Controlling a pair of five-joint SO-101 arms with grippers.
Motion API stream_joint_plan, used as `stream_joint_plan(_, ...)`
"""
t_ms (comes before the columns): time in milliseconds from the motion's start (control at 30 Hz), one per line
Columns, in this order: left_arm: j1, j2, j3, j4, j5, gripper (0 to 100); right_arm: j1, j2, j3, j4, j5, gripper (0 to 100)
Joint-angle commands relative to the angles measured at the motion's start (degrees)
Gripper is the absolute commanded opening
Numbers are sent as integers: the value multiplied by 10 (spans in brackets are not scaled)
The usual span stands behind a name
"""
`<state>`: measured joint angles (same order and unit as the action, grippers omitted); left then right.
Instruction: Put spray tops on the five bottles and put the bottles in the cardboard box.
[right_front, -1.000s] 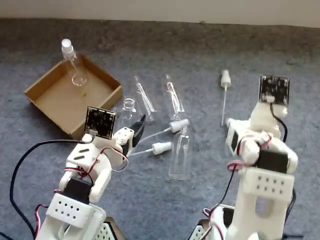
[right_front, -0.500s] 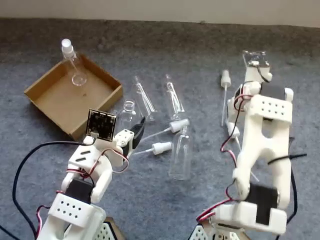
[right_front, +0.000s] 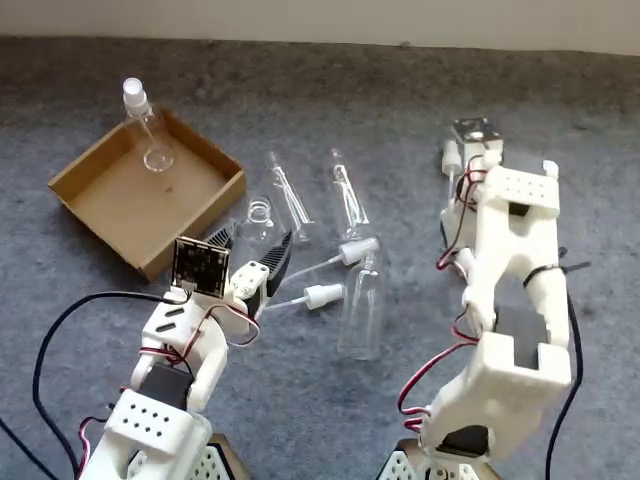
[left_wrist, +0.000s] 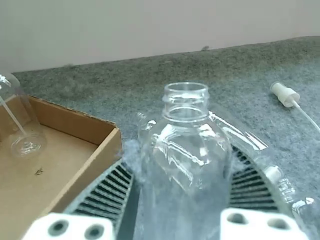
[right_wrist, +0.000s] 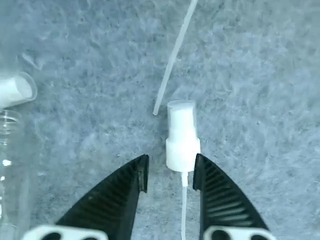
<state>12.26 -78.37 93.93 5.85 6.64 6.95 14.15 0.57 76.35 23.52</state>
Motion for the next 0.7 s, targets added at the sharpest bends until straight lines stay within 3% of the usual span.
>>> stream_joint_plan(0, -8, -12, -1, -18, 7, 66, -35, 7, -34, 7, 10, 142)
stream_joint_plan(133, -8, -12, -1, -18, 7, 66, -40, 21, -32, 7, 81, 143)
stream_joint_plan(367, -7, -12, -1, -18, 7, 66, 1, 22, -34, 7, 91, 146)
stream_joint_plan(467, -7, -12, 0, -18, 7, 66, 16, 22, -31, 7, 129, 147)
stream_joint_plan(667, -7, -12, 0, -18, 7, 66, 44, 24, -29, 7, 136, 214)
